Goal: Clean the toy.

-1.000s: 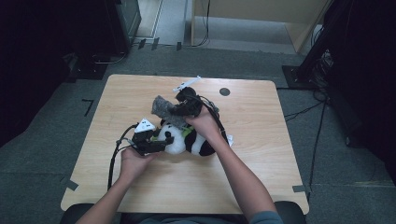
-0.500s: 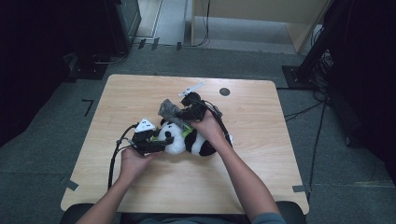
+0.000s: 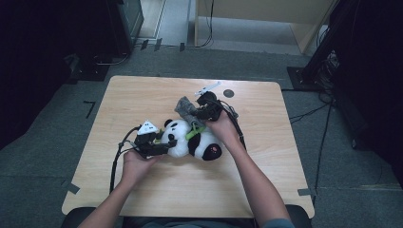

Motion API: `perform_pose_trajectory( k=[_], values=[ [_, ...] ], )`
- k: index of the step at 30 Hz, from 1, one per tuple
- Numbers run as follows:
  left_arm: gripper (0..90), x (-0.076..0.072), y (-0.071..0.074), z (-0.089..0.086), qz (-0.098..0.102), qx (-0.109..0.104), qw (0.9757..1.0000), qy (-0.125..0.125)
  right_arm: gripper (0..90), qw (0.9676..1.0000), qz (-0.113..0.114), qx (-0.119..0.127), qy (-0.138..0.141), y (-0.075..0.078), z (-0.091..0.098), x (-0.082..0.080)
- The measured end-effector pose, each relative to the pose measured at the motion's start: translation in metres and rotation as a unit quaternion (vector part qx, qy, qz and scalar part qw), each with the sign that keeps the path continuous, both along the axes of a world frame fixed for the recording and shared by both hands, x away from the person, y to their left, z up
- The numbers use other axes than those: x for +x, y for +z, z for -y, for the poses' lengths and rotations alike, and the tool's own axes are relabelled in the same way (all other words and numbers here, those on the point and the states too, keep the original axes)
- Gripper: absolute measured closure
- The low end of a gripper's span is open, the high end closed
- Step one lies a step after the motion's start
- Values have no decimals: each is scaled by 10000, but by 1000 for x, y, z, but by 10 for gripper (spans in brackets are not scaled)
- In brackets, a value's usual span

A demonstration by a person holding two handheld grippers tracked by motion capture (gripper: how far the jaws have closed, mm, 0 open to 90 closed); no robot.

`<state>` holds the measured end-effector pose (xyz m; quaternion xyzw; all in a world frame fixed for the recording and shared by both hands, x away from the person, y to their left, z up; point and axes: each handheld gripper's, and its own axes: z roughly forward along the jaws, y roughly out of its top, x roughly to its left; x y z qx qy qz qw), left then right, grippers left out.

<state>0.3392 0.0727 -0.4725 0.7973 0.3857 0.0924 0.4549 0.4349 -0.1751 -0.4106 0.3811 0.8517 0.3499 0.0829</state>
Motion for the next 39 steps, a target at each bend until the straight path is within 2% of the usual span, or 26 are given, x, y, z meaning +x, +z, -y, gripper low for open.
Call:
perform_pose_trajectory(
  k=[11,16,17,19,21,23,26,28,31,33,34,36,39],
  values=[
    [403,1,0,0,-38,-69,10000,23,812,9991,196,76,-378,11,27,3],
    [400,2,0,-1,-62,-105,9999,-12,812,9985,299,106,-457,14,38,4],
    [399,2,0,-1,-65,-109,9999,-14,811,9981,310,155,-515,15,41,4],
    [398,2,0,-1,-66,-112,9999,-25,811,9970,310,417,-577,21,47,3],
    [396,2,0,-2,-73,-123,9999,-32,811,9957,415,598,-568,28,51,1],
    [392,2,0,-2,-72,-143,9999,-35,809,9940,624,713,-543,40,56,-4],
    [391,3,0,-3,-61,-153,9998,-57,808,9917,841,804,-546,52,64,-9],
    [392,3,0,-3,-87,-165,9998,-57,808,9914,927,746,-552,56,71,-12],
    [390,4,0,-3,-125,-194,9997,-51,808,9931,901,521,-537,54,77,-15],
    [390,4,0,-3,-122,-186,9997,-59,809,9938,836,546,-486,48,79,-17],
    [389,4,0,-3,-122,-173,9998,-71,808,9949,711,588,-418,42,79,-19],
    [385,4,1,-2,-109,-122,9998,-78,809,9969,499,502,-347,33,76,-22],
    [386,3,1,-2,-106,-84,9999,-93,810,9974,421,528,-257,22,74,-27]
  ],
)
